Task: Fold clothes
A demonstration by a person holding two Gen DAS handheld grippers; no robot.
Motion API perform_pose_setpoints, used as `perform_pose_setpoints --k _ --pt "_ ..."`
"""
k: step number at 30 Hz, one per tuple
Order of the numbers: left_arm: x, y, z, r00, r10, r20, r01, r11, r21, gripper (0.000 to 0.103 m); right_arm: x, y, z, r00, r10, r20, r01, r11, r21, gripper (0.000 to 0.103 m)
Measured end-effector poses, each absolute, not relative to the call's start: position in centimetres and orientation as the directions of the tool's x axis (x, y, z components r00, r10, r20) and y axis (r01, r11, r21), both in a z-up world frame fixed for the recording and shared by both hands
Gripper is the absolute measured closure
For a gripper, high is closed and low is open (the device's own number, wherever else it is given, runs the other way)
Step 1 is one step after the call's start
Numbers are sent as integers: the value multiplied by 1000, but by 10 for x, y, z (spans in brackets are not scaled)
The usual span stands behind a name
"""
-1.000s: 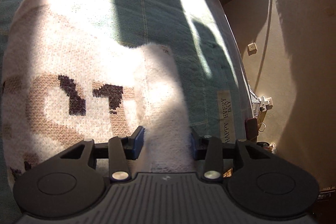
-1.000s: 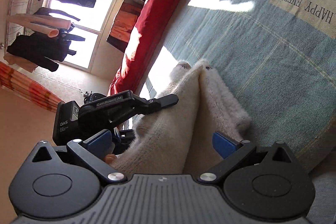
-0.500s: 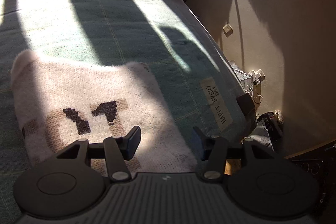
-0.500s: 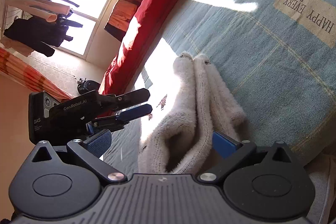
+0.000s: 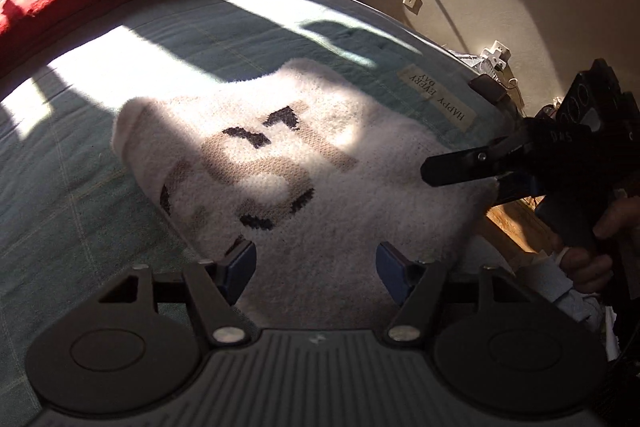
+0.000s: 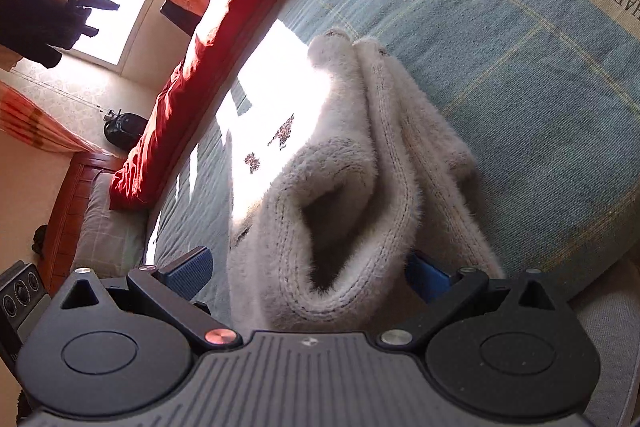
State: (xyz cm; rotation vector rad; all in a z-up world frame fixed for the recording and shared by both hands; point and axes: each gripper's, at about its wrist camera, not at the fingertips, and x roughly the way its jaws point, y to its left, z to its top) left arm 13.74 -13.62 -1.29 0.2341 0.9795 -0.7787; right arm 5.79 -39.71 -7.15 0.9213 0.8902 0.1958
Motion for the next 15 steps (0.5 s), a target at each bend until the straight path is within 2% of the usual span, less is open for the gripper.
perform_pose_setpoints --k 5,9,15 --pt "125 -144 -12 359 -489 -795 727 681 -90 31 63 -384 -63 648 438 -622 205 687 697 12" --pt "118 -150 -14 368 -494 -788 748 661 -65 31 64 -375 -54 643 383 -663 187 761 621 28" --pt "117 -157 -19 352 -503 -789 746 660 -87 30 64 -377 -51 649 361 -670 176 785 594 51"
